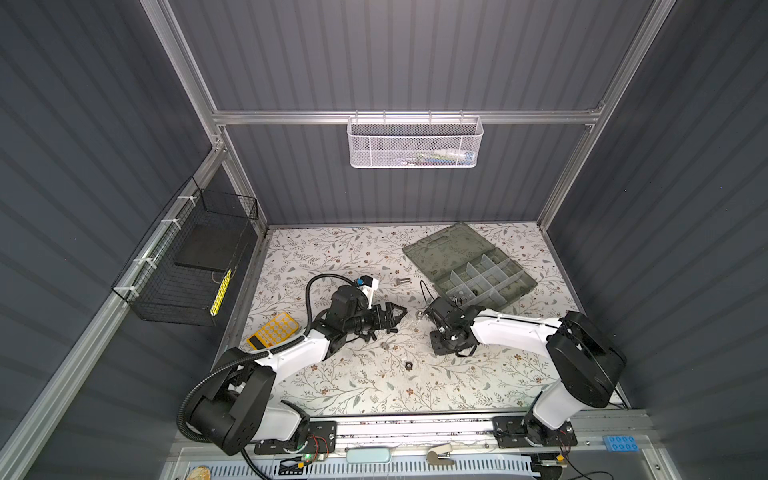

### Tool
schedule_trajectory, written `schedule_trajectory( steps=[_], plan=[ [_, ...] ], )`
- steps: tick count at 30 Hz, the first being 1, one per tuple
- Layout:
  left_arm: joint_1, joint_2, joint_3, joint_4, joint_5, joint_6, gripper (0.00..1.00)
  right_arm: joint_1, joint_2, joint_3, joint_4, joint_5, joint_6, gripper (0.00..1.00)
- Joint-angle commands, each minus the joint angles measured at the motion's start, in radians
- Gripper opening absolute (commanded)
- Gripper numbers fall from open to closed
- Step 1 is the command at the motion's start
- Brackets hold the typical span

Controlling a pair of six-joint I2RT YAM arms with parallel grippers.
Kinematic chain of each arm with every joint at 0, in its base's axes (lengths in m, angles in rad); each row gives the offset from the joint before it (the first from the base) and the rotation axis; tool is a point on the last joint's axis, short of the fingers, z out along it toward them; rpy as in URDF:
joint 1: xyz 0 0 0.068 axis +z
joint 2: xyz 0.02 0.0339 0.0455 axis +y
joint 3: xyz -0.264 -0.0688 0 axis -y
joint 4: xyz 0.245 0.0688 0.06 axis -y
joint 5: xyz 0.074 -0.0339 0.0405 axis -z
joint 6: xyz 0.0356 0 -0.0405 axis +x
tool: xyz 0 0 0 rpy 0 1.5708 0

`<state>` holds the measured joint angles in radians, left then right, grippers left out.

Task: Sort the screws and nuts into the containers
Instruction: 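Close the right gripper on the black hex nut and lift it, then carry the nut with the right gripper into the black-nut compartment and release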

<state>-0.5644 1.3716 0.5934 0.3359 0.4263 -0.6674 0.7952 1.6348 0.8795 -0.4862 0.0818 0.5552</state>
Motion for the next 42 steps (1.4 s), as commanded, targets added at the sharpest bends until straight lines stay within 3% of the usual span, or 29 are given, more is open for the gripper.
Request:
schedule_trajectory(
  steps=[1,16,30,35,42],
  plan=[
    [-0.008,-0.025,-0.008,-0.006,-0.003,-0.005,1.0,0.009,-0.006,-0.005,-0.018,0.002,0.011,0.2],
    [-0.014,-0.03,0.091,-0.115,-0.024,0.04,1.0,-0.089,-0.072,0.113,-0.073,0.021,-0.093,0.16],
    [-0.115,0.139,0.338,-0.141,-0.044,0.052,1.0,-0.404,-0.188,0.226,-0.085,-0.073,-0.193,0.16],
    [-0.169,0.205,0.424,-0.158,-0.061,0.064,1.0,-0.512,-0.143,0.259,-0.051,-0.103,-0.202,0.16],
    [-0.211,0.254,0.47,-0.181,-0.075,0.074,1.0,-0.582,-0.019,0.297,0.002,-0.118,-0.209,0.18]
  ],
)
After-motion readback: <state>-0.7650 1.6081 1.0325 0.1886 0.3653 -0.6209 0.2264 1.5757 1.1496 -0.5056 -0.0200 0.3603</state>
